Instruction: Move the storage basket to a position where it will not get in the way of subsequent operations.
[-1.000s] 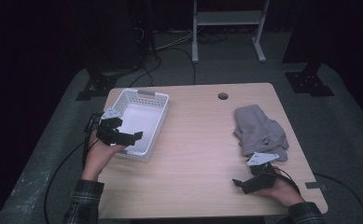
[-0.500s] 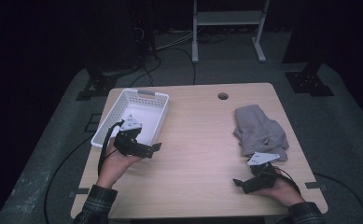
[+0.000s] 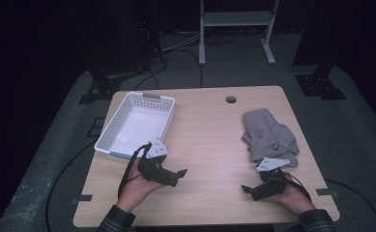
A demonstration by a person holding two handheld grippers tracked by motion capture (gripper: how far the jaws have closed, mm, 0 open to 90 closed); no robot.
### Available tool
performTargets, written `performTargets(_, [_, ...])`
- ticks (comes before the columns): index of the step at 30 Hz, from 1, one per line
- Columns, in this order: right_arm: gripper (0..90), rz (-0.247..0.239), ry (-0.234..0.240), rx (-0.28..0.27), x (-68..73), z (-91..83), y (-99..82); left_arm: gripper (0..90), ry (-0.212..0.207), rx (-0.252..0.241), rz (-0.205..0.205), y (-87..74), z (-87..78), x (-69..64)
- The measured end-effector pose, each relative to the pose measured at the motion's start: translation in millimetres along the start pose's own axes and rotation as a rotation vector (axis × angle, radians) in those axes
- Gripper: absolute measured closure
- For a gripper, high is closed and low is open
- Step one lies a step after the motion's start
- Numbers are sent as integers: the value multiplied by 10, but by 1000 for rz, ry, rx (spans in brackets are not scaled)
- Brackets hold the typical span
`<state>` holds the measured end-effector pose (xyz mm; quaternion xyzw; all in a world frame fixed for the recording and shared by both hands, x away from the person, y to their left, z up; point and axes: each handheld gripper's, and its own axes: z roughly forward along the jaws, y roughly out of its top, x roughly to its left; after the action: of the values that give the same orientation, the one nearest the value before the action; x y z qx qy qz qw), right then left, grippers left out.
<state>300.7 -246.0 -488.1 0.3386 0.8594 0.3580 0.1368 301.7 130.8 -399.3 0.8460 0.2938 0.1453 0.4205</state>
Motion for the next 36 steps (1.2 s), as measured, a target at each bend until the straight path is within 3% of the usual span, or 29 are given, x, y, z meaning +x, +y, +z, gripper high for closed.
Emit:
performTargets(8, [0, 3, 2, -1, -2, -4, -4, 0, -23, 76, 19, -235, 219, -147])
performTargets(13, [0, 0, 3, 0, -7, -6, -5, 0, -9, 107, 36, -333, 262, -150])
performTargets(16, [0, -1, 2, -1, -9, -5, -6, 0, -31, 120, 26, -441, 306, -145])
performTargets(24, [0, 2, 1, 0, -6, -7, -6, 0, -17, 209, 69, -573, 494, -155])
performTargets(27, [0, 4, 0, 0, -4, -7, -7, 0, -28, 212, 57, -599, 524, -148])
performTargets(33, [0, -13, 10, 37, -12, -20, 22, 0, -48, 134, 63, -677, 522, -137])
performTargets(36, [0, -18, 5, 46, -13, -45, 41, 0, -47, 135, 66, -679, 518, -134])
